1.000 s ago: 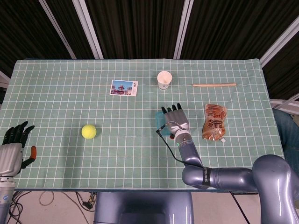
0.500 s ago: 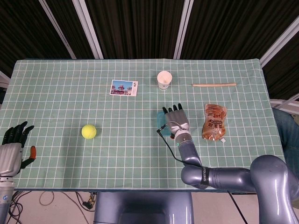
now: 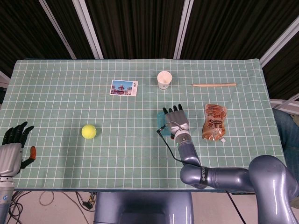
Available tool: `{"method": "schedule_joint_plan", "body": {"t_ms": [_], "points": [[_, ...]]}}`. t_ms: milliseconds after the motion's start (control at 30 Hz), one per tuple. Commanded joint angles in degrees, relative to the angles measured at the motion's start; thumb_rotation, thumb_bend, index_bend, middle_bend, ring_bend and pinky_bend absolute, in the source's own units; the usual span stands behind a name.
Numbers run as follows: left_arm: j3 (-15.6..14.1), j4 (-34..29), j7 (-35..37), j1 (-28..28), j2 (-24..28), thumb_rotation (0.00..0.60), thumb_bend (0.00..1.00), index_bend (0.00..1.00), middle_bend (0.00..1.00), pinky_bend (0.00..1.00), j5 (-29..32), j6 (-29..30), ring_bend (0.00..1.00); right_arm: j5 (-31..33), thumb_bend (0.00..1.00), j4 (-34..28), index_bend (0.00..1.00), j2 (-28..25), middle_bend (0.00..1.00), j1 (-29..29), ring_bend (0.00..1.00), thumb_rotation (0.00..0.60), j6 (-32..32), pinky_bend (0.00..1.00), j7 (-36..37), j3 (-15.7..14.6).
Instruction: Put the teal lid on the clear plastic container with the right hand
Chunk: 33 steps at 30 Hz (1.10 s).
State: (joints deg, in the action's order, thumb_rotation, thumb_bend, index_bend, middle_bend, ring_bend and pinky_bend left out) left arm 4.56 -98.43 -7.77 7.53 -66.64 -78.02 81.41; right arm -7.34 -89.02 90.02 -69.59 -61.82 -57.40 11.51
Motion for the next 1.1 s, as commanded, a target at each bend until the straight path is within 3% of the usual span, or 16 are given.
{"method": "schedule_joint_plan", "body": {"t_ms": [33,733,1100], "points": [[0.0,0.02,0.04,0.01,0.01,0.6,0.56,0.12,0.0,0.0,0.03,-0.03,0.0,-0.06,0.15,0.18,0.02,0.12,0.39,0.03,0.1,0.6,0.03,0.0,-0.02,0.1],[0.05,0.02,-0.07,0.07,0.04,0.6,0.56,0.12,0.0,0.0,0.19,-0.11,0.0,0.81,0.15,0.27,0.02,0.4,0.39,0.35,0.1,0.6,-0.89,0.0,-1.44,0.58],[0.06,0.08,-0.06,0.09,0.01,0.6,0.56,0.12,0.0,0.0,0.22,-0.1,0.0,1.9,0.15,-0.22,0.02,-0.27,0.26,0.41,0.05,0.6,-0.42,0.0,-1.97,1.16]]}}
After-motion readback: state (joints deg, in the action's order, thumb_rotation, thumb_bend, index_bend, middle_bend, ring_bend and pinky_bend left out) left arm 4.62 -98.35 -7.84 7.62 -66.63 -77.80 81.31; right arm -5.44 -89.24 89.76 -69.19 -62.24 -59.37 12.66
